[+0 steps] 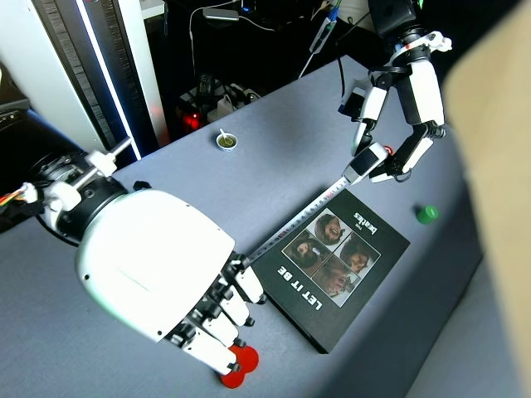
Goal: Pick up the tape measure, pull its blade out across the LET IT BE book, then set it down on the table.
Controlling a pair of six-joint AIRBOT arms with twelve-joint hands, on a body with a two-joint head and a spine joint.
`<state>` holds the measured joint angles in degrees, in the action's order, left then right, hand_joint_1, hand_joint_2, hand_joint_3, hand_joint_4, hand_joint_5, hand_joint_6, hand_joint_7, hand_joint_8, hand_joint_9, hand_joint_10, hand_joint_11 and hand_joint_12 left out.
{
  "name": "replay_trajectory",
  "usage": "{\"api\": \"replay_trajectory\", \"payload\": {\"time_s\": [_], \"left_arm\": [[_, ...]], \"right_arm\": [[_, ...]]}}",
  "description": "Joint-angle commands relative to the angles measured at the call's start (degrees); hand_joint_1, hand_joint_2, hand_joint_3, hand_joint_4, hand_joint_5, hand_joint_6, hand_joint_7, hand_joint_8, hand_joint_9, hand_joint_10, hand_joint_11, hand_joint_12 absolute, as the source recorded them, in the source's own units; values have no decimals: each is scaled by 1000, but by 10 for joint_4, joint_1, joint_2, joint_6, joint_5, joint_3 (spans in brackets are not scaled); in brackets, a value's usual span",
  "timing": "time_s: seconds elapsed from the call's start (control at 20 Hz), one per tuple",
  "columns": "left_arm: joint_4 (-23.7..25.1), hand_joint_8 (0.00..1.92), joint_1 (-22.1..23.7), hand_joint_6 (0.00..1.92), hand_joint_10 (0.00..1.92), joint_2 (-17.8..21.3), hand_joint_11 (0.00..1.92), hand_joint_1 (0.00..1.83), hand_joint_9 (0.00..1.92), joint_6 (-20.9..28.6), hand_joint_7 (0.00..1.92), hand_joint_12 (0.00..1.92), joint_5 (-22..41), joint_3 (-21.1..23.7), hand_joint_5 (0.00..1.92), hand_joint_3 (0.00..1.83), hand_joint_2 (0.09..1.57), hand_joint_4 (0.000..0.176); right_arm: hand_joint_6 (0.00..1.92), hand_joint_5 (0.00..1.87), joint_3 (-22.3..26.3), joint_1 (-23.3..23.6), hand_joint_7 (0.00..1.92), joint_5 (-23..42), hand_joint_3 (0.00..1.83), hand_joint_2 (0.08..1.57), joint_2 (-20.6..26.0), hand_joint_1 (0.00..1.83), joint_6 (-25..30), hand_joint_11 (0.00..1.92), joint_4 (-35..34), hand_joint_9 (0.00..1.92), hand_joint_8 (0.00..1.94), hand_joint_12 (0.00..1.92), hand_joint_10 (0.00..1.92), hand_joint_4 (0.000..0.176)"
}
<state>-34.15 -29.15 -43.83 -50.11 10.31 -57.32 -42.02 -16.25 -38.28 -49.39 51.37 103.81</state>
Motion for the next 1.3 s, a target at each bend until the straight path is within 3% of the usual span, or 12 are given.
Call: {"api": "replay_trajectory", "payload": {"time_s": [0.0, 0.7, 1.25], "left_arm": [[4, 615, 4, 901, 995, 2, 1018, 1388, 1100, -4, 1120, 798, 59, -4, 962, 0, 1064, 0], [8, 628, 5, 901, 1000, -3, 1013, 1387, 1092, -4, 1115, 800, 59, -5, 967, 0, 1065, 0], [12, 625, 3, 889, 997, -4, 1029, 1388, 1099, -4, 1116, 803, 59, -4, 968, 0, 1064, 0]], "right_arm": [[1268, 852, -6, 7, 835, -49, 0, 1191, 11, 1175, -8, 488, 36, 760, 1140, 1356, 706, 7], [1281, 824, -30, 0, 875, -25, 0, 1188, 65, 1174, -2, 512, 41, 782, 1107, 1340, 711, 21], [1307, 798, -14, -19, 883, -48, 1, 1192, 34, 1172, -2, 498, 42, 764, 1105, 1331, 672, 20]]}}
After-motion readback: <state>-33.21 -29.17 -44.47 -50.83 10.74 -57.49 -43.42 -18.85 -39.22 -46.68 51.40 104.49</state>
